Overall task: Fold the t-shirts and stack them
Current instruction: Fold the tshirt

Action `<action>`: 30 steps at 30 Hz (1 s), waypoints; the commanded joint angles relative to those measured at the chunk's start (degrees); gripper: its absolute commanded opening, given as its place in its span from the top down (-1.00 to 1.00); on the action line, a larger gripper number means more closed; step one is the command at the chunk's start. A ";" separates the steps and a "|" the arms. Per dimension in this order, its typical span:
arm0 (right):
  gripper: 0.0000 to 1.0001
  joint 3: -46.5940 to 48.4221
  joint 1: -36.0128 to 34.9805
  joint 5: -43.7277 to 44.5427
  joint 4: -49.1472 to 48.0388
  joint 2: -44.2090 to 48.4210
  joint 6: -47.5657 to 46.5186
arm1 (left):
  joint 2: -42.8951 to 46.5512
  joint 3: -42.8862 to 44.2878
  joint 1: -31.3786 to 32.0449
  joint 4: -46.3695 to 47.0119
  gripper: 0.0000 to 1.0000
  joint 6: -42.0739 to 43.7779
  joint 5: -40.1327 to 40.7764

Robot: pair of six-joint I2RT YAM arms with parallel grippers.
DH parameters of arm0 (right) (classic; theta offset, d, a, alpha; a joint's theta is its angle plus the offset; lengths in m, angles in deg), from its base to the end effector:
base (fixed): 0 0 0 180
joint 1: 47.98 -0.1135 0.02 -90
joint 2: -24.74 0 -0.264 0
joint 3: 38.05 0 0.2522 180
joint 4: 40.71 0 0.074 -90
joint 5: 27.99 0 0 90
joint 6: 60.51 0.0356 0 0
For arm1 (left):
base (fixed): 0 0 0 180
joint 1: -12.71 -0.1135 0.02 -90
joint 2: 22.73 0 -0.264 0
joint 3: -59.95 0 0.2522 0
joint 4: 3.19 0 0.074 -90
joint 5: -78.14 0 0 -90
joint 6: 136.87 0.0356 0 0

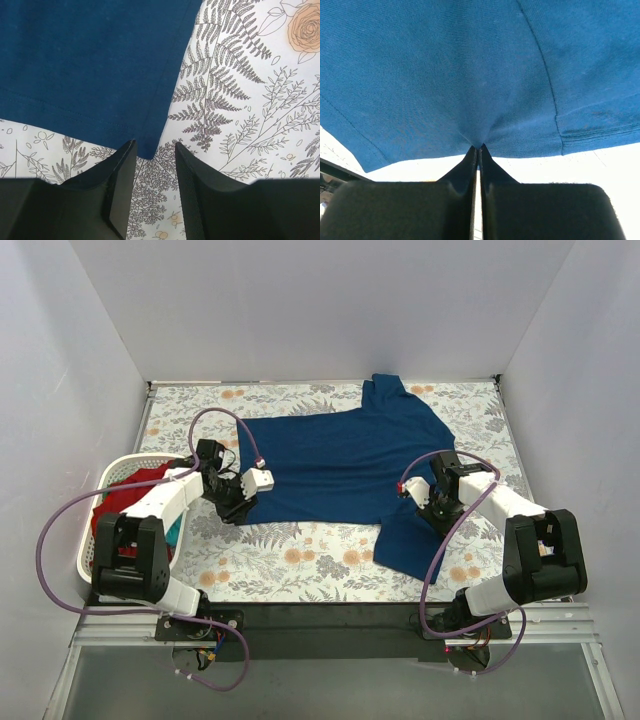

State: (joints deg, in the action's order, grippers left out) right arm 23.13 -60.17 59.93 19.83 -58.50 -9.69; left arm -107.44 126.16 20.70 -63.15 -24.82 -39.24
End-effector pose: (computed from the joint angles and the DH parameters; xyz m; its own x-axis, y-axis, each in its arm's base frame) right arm 0.2312 0.0513 0.1723 -0.6152 -0.7788 -0.1226 -0.7795 0.6241 -0.0535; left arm 0.2512 -0.0518 0.1929 -0.8188 0.4516 -0.3546 0.5631 0.7521 -0.3425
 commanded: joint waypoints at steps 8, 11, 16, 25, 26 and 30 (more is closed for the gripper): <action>0.97 3.12 -0.03 -1.25 1.64 0.01 0.24 | -3.35 -3.49 0.01 6.81 0.25 0.28 0.04; 0.97 3.12 0.06 -1.34 1.73 0.10 0.24 | -3.54 -5.51 0.01 6.91 0.26 1.07 0.83; 0.97 2.33 0.06 -1.60 1.91 0.80 0.24 | -2.22 -9.28 0.36 7.17 0.32 1.95 2.24; 0.97 -0.48 -0.03 -3.09 3.49 4.93 0.51 | 1.29 -13.42 0.62 6.91 0.63 3.00 2.85; 0.97 -0.92 -0.03 -3.19 3.66 5.63 0.51 | 1.91 -13.94 0.62 6.99 0.64 3.27 3.03; 0.97 -1.98 -0.03 -3.80 4.02 6.86 0.59 | 3.05 -16.41 1.24 7.61 0.59 3.53 4.00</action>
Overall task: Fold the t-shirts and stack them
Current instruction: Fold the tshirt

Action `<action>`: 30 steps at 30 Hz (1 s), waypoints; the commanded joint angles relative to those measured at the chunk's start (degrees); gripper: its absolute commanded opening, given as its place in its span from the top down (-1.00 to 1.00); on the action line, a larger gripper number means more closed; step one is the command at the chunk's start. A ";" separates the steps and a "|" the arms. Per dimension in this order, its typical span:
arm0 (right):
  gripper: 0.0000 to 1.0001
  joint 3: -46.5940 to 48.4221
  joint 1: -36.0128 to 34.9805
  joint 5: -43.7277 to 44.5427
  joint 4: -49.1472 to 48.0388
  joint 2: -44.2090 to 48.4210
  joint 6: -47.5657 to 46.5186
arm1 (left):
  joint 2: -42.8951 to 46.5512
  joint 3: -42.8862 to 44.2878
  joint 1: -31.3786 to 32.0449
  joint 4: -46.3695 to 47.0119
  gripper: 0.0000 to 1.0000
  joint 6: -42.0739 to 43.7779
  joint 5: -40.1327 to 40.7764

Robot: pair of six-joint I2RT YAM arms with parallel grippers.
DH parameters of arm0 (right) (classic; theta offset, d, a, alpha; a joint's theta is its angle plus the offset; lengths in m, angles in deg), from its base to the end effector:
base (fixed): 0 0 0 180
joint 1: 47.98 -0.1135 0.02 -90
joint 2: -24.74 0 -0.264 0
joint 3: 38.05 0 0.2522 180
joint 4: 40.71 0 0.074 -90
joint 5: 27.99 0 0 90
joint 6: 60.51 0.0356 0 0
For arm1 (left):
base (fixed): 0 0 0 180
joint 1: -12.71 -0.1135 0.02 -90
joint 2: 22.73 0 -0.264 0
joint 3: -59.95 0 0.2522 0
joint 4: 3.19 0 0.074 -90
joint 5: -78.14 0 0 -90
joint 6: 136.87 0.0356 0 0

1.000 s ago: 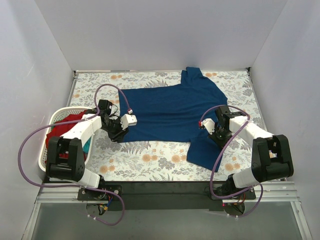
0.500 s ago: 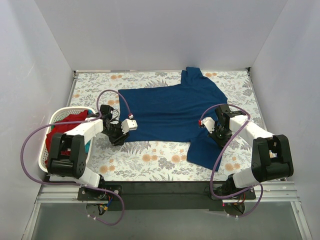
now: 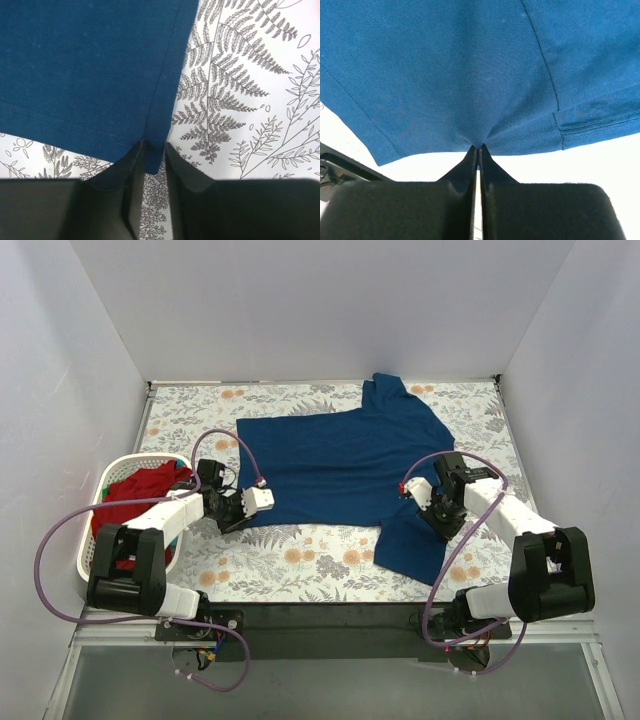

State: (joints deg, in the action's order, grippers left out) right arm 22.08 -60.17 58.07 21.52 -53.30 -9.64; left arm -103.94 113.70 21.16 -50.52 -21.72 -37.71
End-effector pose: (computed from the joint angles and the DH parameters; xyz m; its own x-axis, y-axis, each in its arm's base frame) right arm 0.2185 0.0497 0.1863 -0.6068 -0.7752 -0.1756 -0.7801 0.6232 -0.0556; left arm 0.2265 -0.0493 0.1558 -0.7597 0.4995 -0.4163 0.6278 0.7303 -0.2694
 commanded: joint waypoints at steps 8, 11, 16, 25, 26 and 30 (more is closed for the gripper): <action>0.97 -1.19 -0.03 -3.53 3.65 3.68 0.64 | 0.88 -7.29 2.36 -2.65 0.57 2.01 5.54; 0.97 -1.19 -0.03 -3.53 3.92 4.47 0.55 | 0.96 -7.64 2.54 -2.91 0.76 2.01 5.72; 0.97 -0.93 -0.03 -3.44 4.79 5.70 0.90 | 2.81 -7.38 2.54 -4.49 1.00 1.40 5.63; 0.97 3.02 0.06 -3.79 7.43 9.57 0.64 | 8.70 -0.80 2.45 -14.32 1.00 -0.18 1.85; 0.97 3.29 0.06 -3.79 7.52 10.01 0.64 | 8.96 -0.44 2.36 -14.95 1.00 -0.27 1.68; 0.97 4.95 0.06 -3.96 8.74 10.01 0.29 | 9.49 1.49 2.01 -17.67 1.00 -0.80 0.97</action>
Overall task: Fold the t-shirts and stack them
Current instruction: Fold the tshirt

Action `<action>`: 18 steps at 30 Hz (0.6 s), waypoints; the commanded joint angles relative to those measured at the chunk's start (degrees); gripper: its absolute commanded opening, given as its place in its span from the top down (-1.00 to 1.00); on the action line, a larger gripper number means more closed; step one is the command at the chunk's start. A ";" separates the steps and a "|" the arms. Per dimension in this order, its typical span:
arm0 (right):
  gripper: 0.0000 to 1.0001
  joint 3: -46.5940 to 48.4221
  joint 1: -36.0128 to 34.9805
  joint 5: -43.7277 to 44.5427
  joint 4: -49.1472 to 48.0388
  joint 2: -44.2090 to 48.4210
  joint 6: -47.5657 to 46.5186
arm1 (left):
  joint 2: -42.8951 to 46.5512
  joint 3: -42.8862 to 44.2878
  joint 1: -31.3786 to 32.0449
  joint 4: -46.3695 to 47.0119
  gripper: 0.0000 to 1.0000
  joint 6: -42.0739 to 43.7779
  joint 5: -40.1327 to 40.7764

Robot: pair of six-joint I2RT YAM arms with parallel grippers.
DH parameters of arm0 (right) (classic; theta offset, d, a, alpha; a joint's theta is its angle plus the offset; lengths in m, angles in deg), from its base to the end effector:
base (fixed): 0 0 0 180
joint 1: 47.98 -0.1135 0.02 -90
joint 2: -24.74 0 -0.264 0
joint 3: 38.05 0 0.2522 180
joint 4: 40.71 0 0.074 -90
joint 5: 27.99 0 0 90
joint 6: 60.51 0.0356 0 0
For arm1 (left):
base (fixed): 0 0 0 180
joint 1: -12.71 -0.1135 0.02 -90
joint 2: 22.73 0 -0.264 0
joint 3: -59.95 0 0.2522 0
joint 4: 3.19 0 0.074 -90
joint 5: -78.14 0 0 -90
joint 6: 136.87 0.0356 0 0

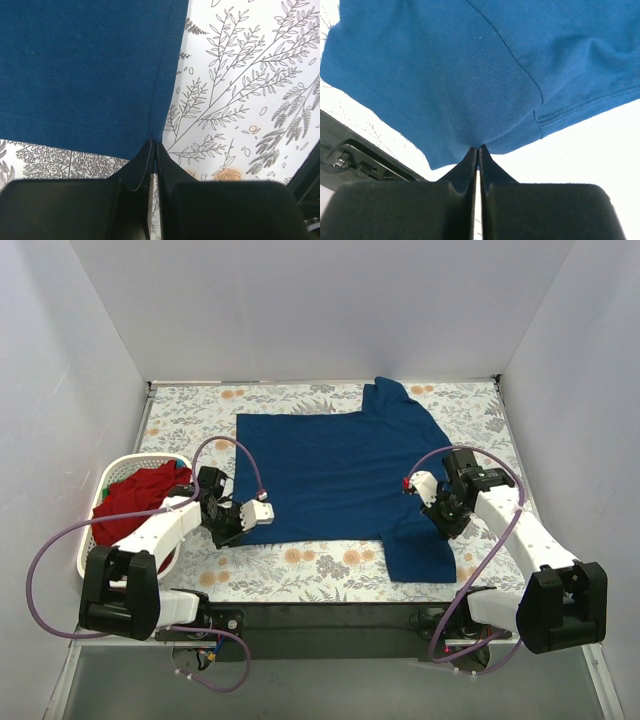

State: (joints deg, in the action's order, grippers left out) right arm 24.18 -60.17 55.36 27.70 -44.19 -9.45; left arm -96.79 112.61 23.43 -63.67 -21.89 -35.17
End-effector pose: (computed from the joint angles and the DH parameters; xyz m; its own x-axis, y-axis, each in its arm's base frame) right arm 0.1982 0.0470 0.2247 -0.5846 -0.7650 -0.2702 -0.7795 0.6220 -0.0745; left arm 0.1913 -0.0506 0.1697 -0.7864 0.5436 -0.2935 0.6154 0.7308 -0.2954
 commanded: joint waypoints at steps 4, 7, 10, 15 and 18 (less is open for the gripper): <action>0.97 5.14 0.06 -1.25 3.00 0.90 -0.26 | 3.04 3.91 -0.87 -5.92 1.00 -1.15 -1.65; 0.97 7.86 0.23 -1.08 3.44 -0.33 -0.61 | 2.96 5.31 -1.84 -6.71 1.00 -1.94 -2.53; 0.97 10.93 0.84 -0.99 3.62 -2.08 -1.40 | 1.39 7.86 -3.77 -7.77 1.00 -2.38 -4.46; 0.97 14.54 1.64 -0.99 3.79 -5.42 -2.98 | -0.47 11.02 -5.27 -7.34 1.00 -3.70 -6.57; 0.97 17.18 2.69 -0.99 4.15 -7.62 -4.12 | -1.87 13.21 -5.71 -7.24 1.00 -5.02 -7.54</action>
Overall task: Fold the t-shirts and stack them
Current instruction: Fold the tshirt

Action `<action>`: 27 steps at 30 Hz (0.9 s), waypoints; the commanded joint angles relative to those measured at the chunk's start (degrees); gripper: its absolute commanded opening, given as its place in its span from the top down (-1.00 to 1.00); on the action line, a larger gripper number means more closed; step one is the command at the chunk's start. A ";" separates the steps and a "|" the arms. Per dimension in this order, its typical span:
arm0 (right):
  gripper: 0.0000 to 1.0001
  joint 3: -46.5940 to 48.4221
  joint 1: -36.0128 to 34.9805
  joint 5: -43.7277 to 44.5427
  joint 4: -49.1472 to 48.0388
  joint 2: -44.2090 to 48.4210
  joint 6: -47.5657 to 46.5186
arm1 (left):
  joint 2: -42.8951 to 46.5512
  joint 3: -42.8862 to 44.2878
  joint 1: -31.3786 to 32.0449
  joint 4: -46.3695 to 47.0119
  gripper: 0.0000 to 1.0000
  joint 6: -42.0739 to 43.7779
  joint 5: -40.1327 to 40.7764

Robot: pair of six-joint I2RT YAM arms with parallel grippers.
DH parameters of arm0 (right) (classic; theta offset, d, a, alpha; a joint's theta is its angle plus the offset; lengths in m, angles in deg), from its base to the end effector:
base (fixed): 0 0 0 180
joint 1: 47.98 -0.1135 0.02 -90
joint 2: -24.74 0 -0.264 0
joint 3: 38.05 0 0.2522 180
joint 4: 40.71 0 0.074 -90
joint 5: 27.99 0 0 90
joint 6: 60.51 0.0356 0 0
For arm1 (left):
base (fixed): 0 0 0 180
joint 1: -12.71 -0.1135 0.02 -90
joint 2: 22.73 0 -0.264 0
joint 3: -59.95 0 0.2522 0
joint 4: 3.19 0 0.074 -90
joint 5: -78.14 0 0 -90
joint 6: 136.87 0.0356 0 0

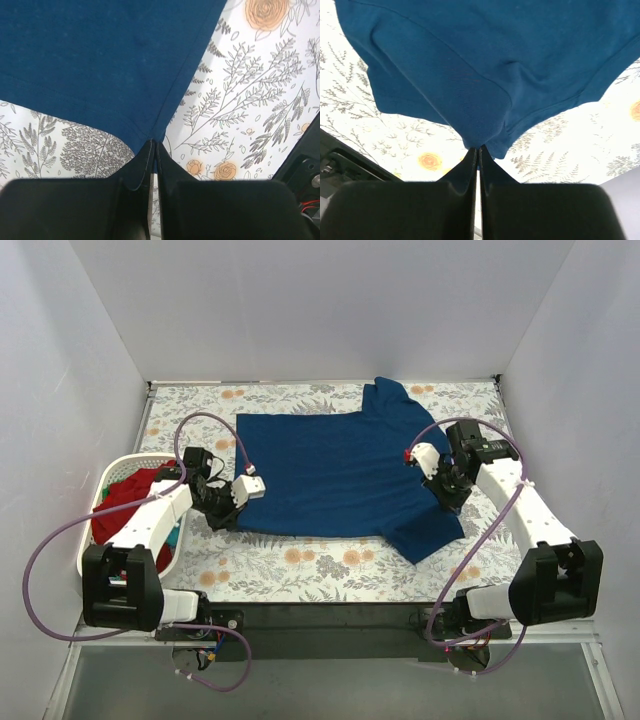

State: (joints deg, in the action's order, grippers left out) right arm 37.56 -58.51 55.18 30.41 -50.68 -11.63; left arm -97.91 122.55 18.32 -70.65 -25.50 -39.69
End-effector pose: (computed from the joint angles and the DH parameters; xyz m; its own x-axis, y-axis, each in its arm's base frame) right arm 0.2366 0.0483 0.2665 -0.5555 -0.7674 -0.3200 -0.7766 0.6165 -0.1302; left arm 0.2142 -0.0377 0.2099 -0.8520 0.4075 -0.3286 0.5125 0.7772 -0.3652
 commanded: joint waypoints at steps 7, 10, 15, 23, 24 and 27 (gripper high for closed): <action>0.97 10.39 3.84 -1.96 2.75 -7.45 -3.61 | -5.41 8.28 -1.21 0.60 1.00 -3.08 -4.60; 0.97 12.86 4.28 -2.05 3.10 -10.09 -4.23 | -7.61 10.48 -1.82 1.04 1.00 -3.96 -4.95; 0.97 16.11 5.07 -2.31 3.54 -14.22 -4.32 | -11.48 14.26 -2.88 1.92 1.00 -5.19 -5.47; 0.97 25.59 6.30 -3.89 6.61 -22.75 -3.00 | -19.21 19.62 -4.81 2.63 1.00 -5.99 -5.39; 0.97 26.39 6.39 -3.98 6.97 -23.54 -2.91 | -19.83 20.41 -4.90 2.98 1.00 -6.16 -5.47; 0.97 29.47 6.66 -4.51 8.37 -27.31 -2.65 | -21.93 22.17 -5.08 4.03 1.00 -7.04 -5.39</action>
State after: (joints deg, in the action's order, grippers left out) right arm 63.00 -52.30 52.32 35.74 -76.03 -14.60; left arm -119.28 141.68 13.58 -68.33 -31.77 -43.83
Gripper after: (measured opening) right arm 0.021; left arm 0.013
